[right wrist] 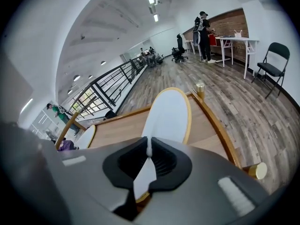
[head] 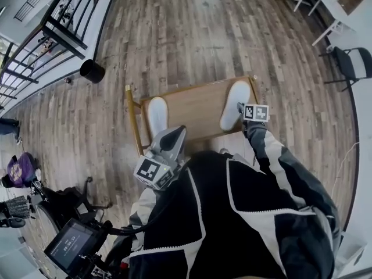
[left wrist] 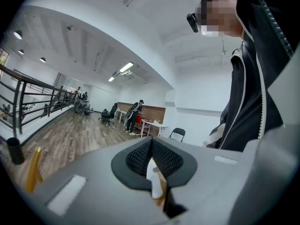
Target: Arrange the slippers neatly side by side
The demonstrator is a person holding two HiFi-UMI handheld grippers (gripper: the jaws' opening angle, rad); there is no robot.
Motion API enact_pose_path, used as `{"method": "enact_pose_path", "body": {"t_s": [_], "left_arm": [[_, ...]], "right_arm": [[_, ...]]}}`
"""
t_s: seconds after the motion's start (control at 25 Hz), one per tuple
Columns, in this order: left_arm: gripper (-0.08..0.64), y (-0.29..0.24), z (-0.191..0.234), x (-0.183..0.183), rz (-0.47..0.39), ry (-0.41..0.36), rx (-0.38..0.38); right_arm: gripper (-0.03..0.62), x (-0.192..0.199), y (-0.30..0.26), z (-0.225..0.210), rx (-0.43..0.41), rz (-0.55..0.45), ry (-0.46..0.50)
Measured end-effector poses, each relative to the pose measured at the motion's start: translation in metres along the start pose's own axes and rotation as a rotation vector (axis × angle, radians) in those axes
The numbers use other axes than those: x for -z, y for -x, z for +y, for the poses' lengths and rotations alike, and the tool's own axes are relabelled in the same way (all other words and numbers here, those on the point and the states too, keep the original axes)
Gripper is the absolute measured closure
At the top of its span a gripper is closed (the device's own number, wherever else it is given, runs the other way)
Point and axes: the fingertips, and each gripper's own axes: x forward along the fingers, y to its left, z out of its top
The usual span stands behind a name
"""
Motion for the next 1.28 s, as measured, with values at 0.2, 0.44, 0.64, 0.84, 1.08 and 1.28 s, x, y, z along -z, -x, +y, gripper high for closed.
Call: {"method": "enact_pose_path", "body": {"t_s": [0.2,0.44,0.64,0.84,1.08,1.28], "left_arm": [[0.541,-0.006,0.0,0.003,0.005,0.013,0.024],[0.542,-0.006,0.003,0.005,-0.004,0.022,0.031],[0.541,-0.005,0.006,0.006,-0.023,0.033,0.033],[0.541,0.002,0.013,0.004,-0.037,0.021,0.001],[0.541,0.012,0.026,0.003,-0.047,0.031,-0.05],[0.541,0.018,0.028,0.002,-0.043,0.042,-0.069]], "right_arm": [[0.571,-0.022,0.034,0.04,-0.081,-0.101,0.116],[0.571,-0.044,0.09,0.116,-0.237,-0.233,0.267],[0.569,-0.049,0.133,0.169,-0.31,-0.3,0.412],[0.569,-0.05,0.171,0.214,-0.401,-0.372,0.504],[0.569,-0.045,0.2,0.255,-0.464,-0.425,0.621],[0.569,-0.039,0.197,0.267,-0.498,-0.411,0.639]]}}
